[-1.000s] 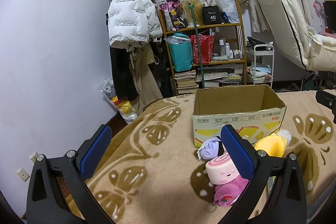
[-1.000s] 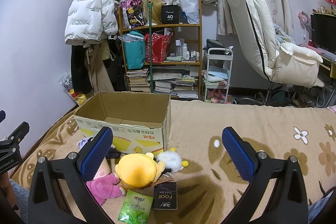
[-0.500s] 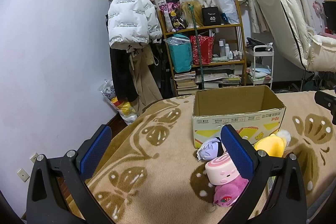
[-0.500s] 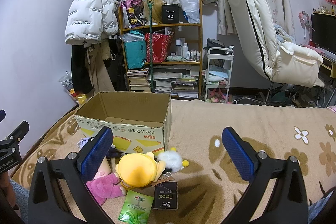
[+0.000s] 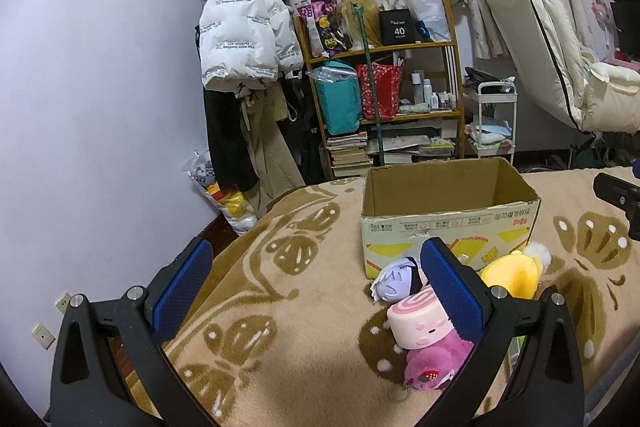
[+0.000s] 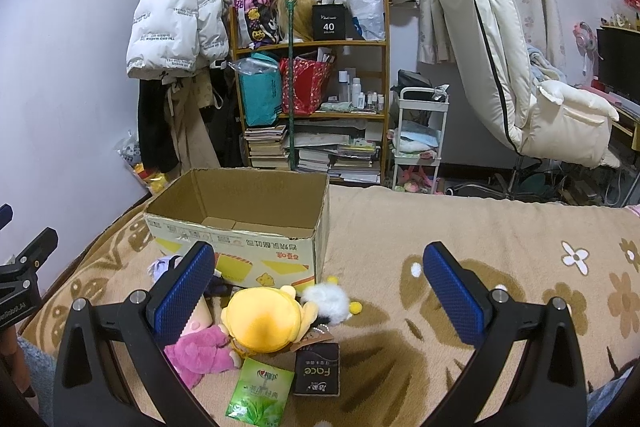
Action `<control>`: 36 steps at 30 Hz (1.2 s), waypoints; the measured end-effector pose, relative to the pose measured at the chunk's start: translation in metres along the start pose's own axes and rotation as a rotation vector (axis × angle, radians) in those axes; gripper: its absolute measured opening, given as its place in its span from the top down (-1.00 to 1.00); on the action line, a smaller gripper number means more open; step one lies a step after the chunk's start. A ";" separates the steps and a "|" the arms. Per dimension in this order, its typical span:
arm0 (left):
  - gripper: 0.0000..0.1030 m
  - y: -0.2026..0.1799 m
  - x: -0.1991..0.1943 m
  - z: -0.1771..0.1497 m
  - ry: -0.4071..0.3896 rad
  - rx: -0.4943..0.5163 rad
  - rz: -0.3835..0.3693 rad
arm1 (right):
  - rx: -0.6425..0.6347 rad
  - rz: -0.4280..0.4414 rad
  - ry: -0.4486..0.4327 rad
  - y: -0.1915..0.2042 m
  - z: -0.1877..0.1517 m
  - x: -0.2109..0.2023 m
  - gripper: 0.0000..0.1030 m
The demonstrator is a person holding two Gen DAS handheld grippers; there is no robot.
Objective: Organize soft objects
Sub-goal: 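Lower the left tool onto the pink-swirl cushion plush while the right tool approaches the yellow plush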
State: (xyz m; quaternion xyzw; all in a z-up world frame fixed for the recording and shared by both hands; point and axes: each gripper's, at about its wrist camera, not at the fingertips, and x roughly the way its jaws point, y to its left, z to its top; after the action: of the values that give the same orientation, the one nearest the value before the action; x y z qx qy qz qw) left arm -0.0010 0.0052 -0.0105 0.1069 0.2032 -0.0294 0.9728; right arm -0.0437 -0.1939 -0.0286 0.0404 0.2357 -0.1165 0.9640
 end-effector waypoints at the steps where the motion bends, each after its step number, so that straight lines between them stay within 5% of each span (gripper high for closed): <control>1: -1.00 -0.001 0.000 0.000 0.002 0.006 -0.002 | 0.000 0.000 0.001 0.000 0.000 0.000 -1.00; 17: -1.00 -0.038 0.017 -0.001 0.068 0.096 -0.062 | -0.013 0.009 0.073 -0.002 0.003 0.013 -1.00; 36: -1.00 -0.077 0.077 -0.012 0.222 0.077 -0.128 | -0.061 0.027 0.188 0.014 -0.004 0.067 -1.00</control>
State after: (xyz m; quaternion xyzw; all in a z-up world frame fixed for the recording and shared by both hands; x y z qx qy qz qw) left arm 0.0568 -0.0688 -0.0672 0.1337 0.3148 -0.0870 0.9357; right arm 0.0159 -0.1938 -0.0628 0.0249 0.3279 -0.0918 0.9399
